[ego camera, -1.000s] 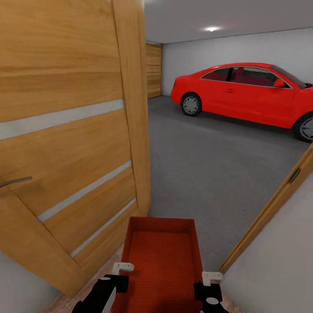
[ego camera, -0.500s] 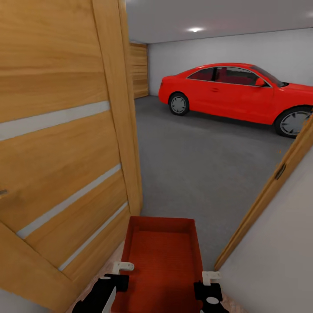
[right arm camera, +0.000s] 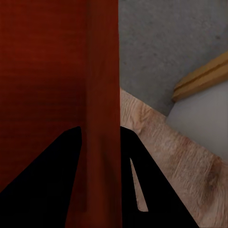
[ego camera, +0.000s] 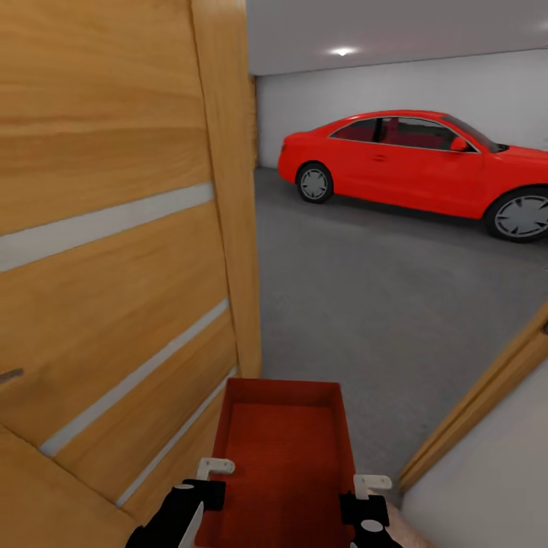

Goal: Move the two storage containers from the living room to the garage. In the garage, place one container on the floor and stack the other container on top of it (either order is fine).

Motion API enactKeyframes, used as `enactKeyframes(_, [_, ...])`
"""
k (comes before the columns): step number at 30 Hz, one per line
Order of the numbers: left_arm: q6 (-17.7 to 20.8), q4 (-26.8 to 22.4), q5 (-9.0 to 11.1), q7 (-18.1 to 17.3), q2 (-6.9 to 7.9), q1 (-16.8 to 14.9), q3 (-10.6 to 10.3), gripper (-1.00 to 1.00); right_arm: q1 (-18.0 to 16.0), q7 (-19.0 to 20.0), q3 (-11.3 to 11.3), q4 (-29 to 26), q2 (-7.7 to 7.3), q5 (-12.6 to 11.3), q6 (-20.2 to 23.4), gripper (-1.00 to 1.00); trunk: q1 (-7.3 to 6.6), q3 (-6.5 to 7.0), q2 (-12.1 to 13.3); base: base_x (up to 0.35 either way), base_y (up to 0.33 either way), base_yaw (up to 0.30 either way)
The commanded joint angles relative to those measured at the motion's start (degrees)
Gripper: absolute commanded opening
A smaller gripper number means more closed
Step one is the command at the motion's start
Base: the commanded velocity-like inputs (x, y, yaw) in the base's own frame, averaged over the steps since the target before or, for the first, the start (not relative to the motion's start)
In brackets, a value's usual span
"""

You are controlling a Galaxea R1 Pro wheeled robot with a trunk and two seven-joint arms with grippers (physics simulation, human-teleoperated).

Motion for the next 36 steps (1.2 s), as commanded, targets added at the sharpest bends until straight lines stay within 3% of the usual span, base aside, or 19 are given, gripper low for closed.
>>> enactKeyframes(1, [0.19, 1.05, -0.5, 0.26, -0.04, 0.04, -0.68, -1.0, -0.14, -0.43, 0.27, -1.47, -0.01, -0.4, -0.01, -1.0, 0.02, -0.05, -0.03, 0.192, 0.239, -0.195])
enactKeyframes(15, [0.18, 1.05, -0.54, 0.24, -0.03, 0.04, -0.68, -1.0, -0.14, -0.42, 0.35, -1.47, 0.06, -0.4, 0.01, -1.0, 0.02, -0.05, -0.03, 0.188, 0.202, -0.234])
enactKeyframes(36, [0.17, 0.96, -0.76, 0.25, -0.04, 0.04, -0.59, -1.0, -0.14, -0.33, 0.35, -1.47, 0.02, -0.4, 0.06, -1.0, 0.02, -0.05, -0.03, 0.013, 0.011, -0.239])
